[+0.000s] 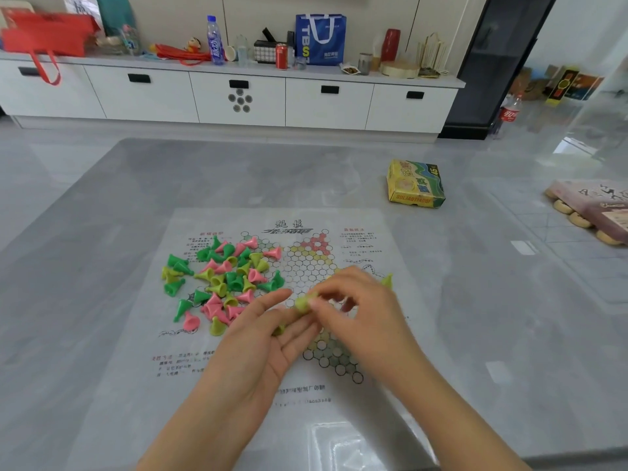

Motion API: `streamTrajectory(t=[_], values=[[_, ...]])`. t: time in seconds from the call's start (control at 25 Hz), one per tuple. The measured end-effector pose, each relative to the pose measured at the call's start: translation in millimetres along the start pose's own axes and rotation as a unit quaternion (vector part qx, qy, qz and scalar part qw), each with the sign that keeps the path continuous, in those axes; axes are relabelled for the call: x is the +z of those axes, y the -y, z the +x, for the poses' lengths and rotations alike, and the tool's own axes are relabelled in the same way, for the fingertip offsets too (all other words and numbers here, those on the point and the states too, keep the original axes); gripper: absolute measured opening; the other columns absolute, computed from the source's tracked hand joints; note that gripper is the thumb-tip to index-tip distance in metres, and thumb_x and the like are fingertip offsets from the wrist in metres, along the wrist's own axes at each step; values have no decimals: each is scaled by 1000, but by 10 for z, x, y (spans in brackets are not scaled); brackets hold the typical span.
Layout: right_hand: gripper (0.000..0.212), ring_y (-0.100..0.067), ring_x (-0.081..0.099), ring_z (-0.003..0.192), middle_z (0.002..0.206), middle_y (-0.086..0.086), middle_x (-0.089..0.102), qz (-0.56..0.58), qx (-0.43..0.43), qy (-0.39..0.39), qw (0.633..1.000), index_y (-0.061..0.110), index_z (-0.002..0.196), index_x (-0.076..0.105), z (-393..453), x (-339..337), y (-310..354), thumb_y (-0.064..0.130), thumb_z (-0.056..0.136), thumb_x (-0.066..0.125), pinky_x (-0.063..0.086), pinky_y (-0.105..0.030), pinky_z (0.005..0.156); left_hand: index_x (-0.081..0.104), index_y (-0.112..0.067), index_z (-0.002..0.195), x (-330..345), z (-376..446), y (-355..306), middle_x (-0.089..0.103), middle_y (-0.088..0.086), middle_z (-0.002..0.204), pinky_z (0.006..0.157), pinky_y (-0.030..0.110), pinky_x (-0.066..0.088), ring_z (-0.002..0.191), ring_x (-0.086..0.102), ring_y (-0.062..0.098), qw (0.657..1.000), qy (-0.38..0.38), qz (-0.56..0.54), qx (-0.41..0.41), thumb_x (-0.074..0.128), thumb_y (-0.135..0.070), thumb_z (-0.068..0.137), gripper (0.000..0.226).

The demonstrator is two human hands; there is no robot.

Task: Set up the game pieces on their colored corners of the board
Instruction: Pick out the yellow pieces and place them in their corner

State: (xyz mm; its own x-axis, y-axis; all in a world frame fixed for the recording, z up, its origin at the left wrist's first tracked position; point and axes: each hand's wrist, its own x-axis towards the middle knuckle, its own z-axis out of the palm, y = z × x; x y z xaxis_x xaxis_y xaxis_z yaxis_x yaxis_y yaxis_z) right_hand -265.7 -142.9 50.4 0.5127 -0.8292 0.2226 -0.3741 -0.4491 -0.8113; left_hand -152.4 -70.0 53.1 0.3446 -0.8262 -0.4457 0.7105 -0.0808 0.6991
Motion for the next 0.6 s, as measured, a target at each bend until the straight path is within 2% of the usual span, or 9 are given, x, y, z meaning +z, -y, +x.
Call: streamTrajectory(t=[0.08,0.16,0.24,0.32,0.6], values=[[10,1,54,72,79,14,61,-11,37,-88,995,27,79,66,76,-224,-170,18,81,63,45,-11,67,57,-8,98,-27,20,-39,70,13,75,46,22,54,54,66,18,1000,-26,14,6,41,0,91,20],[7,-3,56,72,80,9,63,-104,73,-125,984,22,83,65,114,-410,-375,17,84,60,48,-18,71,57,-11,96,-57,50,-65,61,8,72,37,18,45,47,52,13,999,-53,13,2,40,-4,92,18],[7,-11,56,75,80,5,63,-200,77,-80,973,19,88,64,113,-450,-521,19,86,57,49,-28,69,58,-11,96,-60,65,-88,59,6,71,35,16,43,50,47,13,998,-60,4,-12,43,-10,92,15],[8,-14,52,73,78,5,60,-246,67,-34,966,19,89,63,113,-411,-572,20,87,55,46,-29,65,59,-10,94,-61,69,-87,61,7,72,38,18,46,55,50,14,998,-55,-3,-21,47,-11,90,12],[9,-13,51,73,79,5,60,-257,72,-28,963,20,90,62,154,-379,-576,21,88,53,43,-27,63,58,-8,98,-57,25,-89,66,3,55,42,20,47,57,52,16,999,-19,-18,-34,43,-7,89,18]])
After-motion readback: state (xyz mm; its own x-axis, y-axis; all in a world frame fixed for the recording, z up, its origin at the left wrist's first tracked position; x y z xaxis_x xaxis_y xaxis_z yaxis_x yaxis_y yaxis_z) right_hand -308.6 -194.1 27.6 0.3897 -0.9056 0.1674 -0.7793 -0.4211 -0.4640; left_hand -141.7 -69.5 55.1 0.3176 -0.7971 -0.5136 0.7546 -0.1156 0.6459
